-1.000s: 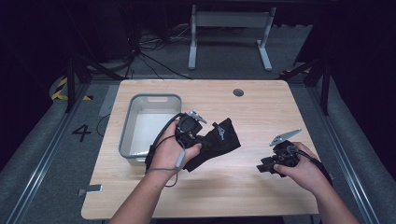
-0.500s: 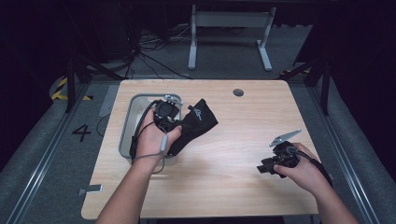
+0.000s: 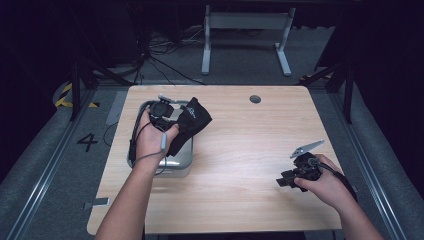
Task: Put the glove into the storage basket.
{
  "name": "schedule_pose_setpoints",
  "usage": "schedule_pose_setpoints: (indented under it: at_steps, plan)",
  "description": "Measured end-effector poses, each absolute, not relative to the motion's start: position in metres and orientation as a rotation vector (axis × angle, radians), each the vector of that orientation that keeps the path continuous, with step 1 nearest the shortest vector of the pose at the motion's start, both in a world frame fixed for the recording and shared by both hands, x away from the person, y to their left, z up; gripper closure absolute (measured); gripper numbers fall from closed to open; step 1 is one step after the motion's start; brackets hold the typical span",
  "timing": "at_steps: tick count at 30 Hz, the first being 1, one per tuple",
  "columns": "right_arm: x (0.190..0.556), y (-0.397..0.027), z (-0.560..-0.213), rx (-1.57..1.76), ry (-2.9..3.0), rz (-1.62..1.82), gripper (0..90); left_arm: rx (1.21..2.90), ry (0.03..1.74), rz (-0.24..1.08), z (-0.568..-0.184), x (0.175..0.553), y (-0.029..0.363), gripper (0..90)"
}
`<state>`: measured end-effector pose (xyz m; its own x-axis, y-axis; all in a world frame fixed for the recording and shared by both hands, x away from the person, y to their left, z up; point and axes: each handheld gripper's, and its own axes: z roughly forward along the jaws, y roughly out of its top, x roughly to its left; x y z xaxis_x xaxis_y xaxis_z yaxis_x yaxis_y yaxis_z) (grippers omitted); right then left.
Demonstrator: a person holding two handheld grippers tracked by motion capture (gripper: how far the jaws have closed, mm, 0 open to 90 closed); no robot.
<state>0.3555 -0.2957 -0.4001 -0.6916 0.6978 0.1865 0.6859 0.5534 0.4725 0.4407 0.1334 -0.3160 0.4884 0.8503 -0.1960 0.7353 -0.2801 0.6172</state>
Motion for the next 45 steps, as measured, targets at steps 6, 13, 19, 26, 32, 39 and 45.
schedule_pose_setpoints:
  at_steps: [6, 13, 19, 26, 32, 39, 45]
  plan:
    - [0.355, -0.297, -0.401, 1.237, 2.743, 0.820, 59.8, 2.002, 1.379, 0.265, -0.324, 0.453, 0.146, 67.7]
    - [0.355, -0.299, -0.404, 1.250, 2.745, 0.813, 59.5, 1.973, 1.486, 0.266, -0.342, 0.467, 0.157, 67.6]
    - [0.355, -0.299, -0.405, 1.256, 2.744, 0.813, 59.2, 1.946, 1.568, 0.238, -0.360, 0.477, 0.168, 67.6]
    - [0.355, -0.298, -0.406, 1.251, 2.747, 0.808, 58.8, 1.956, 1.632, 0.238, -0.378, 0.485, 0.174, 67.4]
    - [0.355, -0.297, -0.405, 1.250, 2.744, 0.811, 58.6, 1.991, 1.668, 0.203, -0.389, 0.488, 0.174, 67.4]
    - [0.354, -0.297, -0.405, 1.250, 2.743, 0.813, 58.3, 2.045, 1.686, 0.177, -0.400, 0.492, 0.170, 66.6]
    - [0.352, -0.301, -0.401, 1.257, 2.724, 0.829, 57.6, 2.035, 1.675, 0.227, -0.406, 0.496, 0.169, 49.3]
